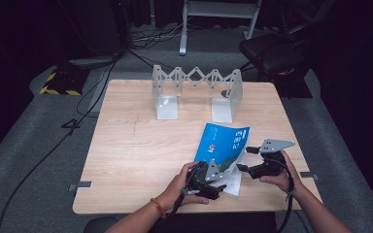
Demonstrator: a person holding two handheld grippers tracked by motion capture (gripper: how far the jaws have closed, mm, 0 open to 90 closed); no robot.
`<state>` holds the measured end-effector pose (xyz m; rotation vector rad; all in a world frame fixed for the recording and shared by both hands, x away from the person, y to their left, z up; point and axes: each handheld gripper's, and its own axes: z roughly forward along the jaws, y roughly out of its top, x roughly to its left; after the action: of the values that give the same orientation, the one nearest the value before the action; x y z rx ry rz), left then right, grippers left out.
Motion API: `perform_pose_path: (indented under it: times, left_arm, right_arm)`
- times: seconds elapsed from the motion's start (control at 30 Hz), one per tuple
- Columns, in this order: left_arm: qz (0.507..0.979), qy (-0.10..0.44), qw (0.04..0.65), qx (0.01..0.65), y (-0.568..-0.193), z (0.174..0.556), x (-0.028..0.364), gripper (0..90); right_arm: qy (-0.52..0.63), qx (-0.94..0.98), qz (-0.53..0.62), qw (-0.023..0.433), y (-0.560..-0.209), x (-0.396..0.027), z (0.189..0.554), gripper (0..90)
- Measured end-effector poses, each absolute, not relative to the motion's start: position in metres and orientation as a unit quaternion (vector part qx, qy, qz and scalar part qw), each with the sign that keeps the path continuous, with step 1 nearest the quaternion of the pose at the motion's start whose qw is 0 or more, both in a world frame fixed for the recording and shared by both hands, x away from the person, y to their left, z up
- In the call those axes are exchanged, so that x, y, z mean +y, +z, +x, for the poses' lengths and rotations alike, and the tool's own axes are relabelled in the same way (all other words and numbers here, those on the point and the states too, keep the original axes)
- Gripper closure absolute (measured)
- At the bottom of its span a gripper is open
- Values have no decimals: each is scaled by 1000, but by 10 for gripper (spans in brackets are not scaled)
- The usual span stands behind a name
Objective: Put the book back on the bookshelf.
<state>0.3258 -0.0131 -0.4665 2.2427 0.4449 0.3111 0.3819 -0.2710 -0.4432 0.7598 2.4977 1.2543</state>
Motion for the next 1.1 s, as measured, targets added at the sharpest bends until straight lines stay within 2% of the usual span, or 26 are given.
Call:
perform_pose_path:
  times: [0.27, 0.37, 0.5, 0.6, 0.67, 0.83, 1.0, 1.1]
  left_arm:
    - [885, 152, 403, 179, -467, 326, -20, 412]
    - [884, 155, 403, 178, -466, 330, -17, 541]
    - [889, 158, 405, 146, -464, 330, -10, 622]
    - [885, 147, 417, 148, -461, 336, 0, 678]
    - [888, 150, 410, 147, -460, 339, 7, 711]
    - [885, 142, 417, 153, -459, 344, 25, 730]
    - [889, 132, 413, 148, -456, 349, 43, 727]
    - [891, 126, 410, 150, -455, 352, 51, 720]
  right_arm:
    - [427, 857, 261, 123, -442, -269, 384, 176]
    - [426, 856, 264, 123, -441, -267, 386, 156]
    - [427, 853, 268, 132, -441, -265, 385, 155]
    - [428, 853, 265, 140, -441, -266, 383, 159]
    - [442, 849, 257, 134, -442, -267, 381, 206]
    - [438, 859, 234, 125, -445, -265, 375, 227]
    - [449, 858, 199, 153, -434, -262, 367, 244]
    - [462, 855, 179, 151, -425, -257, 368, 266]
